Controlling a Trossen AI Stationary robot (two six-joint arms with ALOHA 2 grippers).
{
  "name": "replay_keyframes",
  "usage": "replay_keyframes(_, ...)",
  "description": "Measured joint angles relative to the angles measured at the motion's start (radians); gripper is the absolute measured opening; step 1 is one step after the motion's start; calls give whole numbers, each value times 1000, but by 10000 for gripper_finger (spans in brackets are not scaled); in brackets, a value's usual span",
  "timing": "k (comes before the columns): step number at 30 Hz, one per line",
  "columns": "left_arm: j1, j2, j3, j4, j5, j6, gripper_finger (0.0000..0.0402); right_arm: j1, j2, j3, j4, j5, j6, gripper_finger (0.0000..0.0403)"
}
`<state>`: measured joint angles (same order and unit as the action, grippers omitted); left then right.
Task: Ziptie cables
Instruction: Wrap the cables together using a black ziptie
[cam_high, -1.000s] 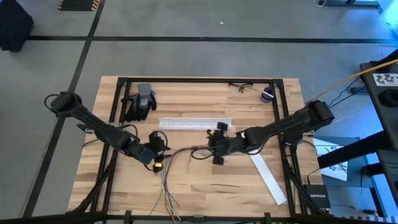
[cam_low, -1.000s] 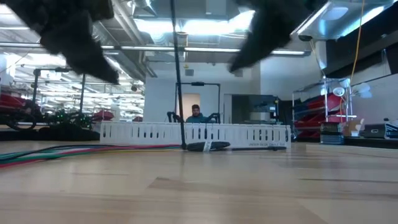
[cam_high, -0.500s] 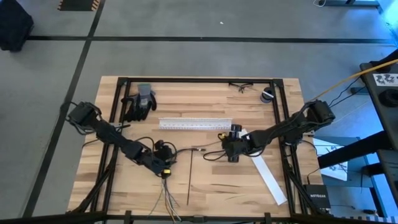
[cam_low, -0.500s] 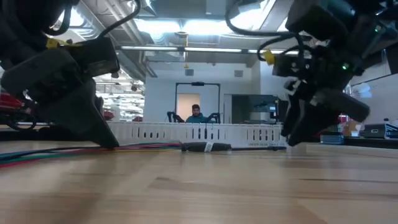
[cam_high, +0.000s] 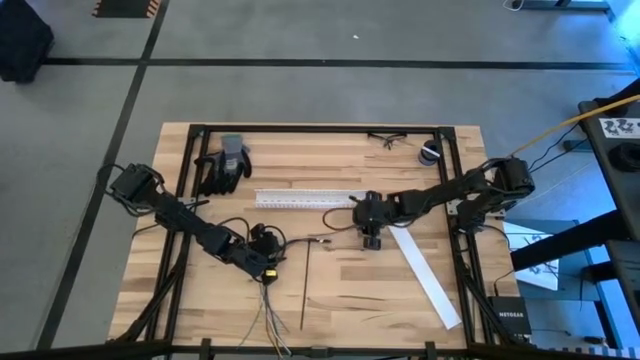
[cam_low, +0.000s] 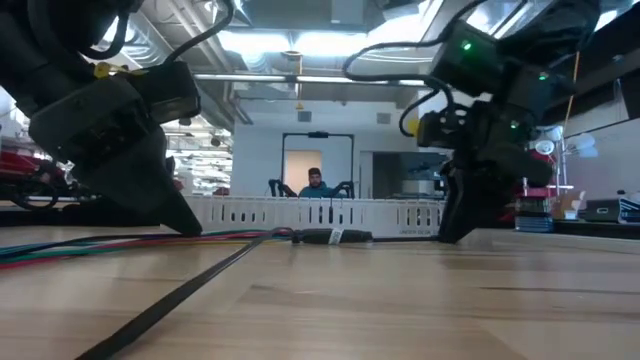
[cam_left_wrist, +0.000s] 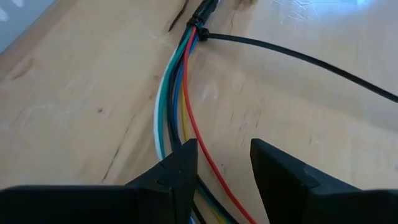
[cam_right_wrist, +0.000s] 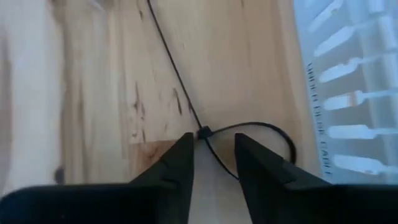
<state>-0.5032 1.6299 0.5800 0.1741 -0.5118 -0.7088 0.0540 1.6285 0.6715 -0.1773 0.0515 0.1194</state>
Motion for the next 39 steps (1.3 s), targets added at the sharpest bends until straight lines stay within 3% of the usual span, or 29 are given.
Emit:
replay_keyframes(7,-2,0,1,1,0,1,143,32,20,0,-16,-46,-33,11)
replay_keyframes(17,-10,-17,72,-7,5,115,143,273,-177,-18,-183,-1,275,2)
replay_keyframes(22,-5,-43,119,-8,4,195,143,394,-245,-17,-167,146,401,1)
replay_keyframes(25,4,-54,137,-6,4,230,143,458,-249,-25,-62,298,452,1)
replay_keyframes(31,56,-54,151,3,3,254,143,518,-184,-131,460,515,379,0)
replay_keyframes(34,86,-53,151,3,10,265,143,504,-123,-171,658,540,340,0)
replay_keyframes(39,125,-20,152,-6,79,273,143,473,-9,-185,800,529,329,0)
